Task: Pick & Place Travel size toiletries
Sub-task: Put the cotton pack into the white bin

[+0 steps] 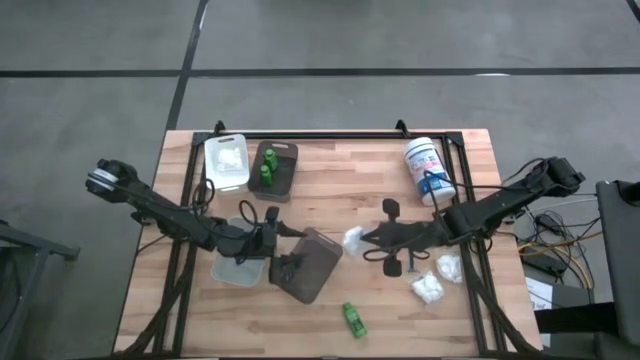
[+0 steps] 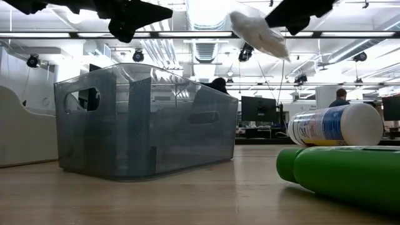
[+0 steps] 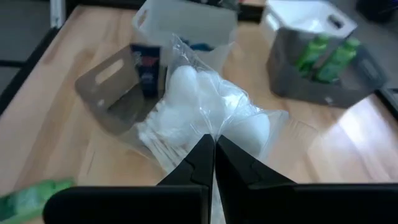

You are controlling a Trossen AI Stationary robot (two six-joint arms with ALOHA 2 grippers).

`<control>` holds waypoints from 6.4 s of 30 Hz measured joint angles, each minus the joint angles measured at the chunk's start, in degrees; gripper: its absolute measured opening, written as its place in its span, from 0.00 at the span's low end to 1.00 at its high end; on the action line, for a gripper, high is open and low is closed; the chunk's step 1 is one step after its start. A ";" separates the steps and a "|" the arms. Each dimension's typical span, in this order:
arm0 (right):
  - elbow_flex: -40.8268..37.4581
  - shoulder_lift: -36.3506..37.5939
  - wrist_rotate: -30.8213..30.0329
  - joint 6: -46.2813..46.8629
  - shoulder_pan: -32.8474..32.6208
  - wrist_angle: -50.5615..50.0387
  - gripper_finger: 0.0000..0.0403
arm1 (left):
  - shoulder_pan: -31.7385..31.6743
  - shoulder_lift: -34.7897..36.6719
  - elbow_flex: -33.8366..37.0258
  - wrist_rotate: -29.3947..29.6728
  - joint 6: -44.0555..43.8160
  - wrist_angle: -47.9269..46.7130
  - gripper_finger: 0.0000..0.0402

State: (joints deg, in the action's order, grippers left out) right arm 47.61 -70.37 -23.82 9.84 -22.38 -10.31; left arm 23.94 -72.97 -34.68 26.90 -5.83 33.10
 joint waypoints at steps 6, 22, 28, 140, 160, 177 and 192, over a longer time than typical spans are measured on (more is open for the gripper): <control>0.00 -0.15 -3.81 -0.02 0.88 0.52 0.02 | -1.08 -0.02 -0.94 0.22 -0.55 -0.06 0.70; 0.00 -0.15 -3.84 -1.28 1.67 3.46 0.02 | -5.86 -14.04 -13.69 0.24 3.25 -0.12 0.73; -0.01 -0.15 -3.84 -1.29 1.67 3.43 0.02 | -5.98 -19.21 -19.34 0.26 6.85 -0.14 0.72; -22.99 13.78 31.40 -10.94 14.88 34.21 0.86 | -13.16 31.39 9.01 10.91 2.64 -21.47 0.01; -24.70 12.17 31.43 -14.55 23.44 36.81 0.82 | -34.56 37.96 9.01 10.36 -0.28 -32.86 0.01; -24.72 12.17 35.98 -9.58 25.71 36.36 0.71 | -38.51 40.98 9.01 26.24 0.59 -41.72 0.01; -24.72 12.17 42.32 -6.98 25.64 35.94 0.61 | -39.01 40.87 12.68 29.80 -8.82 -52.08 0.01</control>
State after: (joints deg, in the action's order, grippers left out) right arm 22.90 -58.19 18.50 2.85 3.27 25.63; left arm -15.07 -32.10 -21.99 56.69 -14.65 -18.98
